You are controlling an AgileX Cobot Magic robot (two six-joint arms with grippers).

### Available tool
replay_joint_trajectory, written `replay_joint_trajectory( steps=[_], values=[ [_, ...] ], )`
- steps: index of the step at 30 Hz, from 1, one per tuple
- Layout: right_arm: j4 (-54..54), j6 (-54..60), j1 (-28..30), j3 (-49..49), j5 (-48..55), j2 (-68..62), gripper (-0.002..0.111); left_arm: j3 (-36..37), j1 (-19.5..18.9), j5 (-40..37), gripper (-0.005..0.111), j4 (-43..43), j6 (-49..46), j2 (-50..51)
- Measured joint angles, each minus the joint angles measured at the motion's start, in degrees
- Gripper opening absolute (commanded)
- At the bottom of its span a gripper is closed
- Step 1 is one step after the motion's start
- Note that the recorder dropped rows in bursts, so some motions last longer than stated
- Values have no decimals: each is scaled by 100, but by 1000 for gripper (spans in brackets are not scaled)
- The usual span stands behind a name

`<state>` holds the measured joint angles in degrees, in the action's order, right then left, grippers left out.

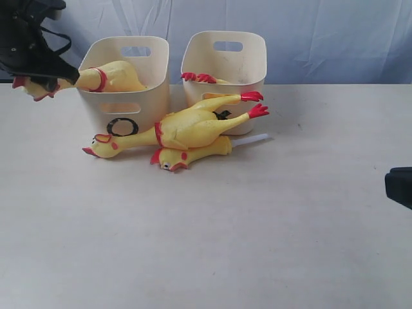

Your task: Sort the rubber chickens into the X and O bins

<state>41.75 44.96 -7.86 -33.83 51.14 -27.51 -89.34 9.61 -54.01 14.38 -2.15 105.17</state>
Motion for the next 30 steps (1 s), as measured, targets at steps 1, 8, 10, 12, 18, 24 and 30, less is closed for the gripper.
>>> replay_joint_trajectory(
  steps=[1,8,10,12,18,24,30],
  values=[
    [0,0,0,0,0,0,-1,-83,0,11,53,-56,0,0],
    [0,0,0,0,0,0,-1,-554,0,14,56,-316,0,0],
    [0,0,0,0,0,0,-1,-673,0,-66,56,-316,-27,0],
    [0,0,0,0,0,0,-1,-772,0,-174,53,-369,-139,0],
    [0,0,0,0,0,0,-1,-880,0,-249,5,-1034,-752,-288],
    [0,0,0,0,0,0,-1,-880,12,-153,0,-1563,-1061,-777],
    [0,0,0,0,0,0,-1,-796,333,-245,0,-1438,-1077,-1261]
  ],
)
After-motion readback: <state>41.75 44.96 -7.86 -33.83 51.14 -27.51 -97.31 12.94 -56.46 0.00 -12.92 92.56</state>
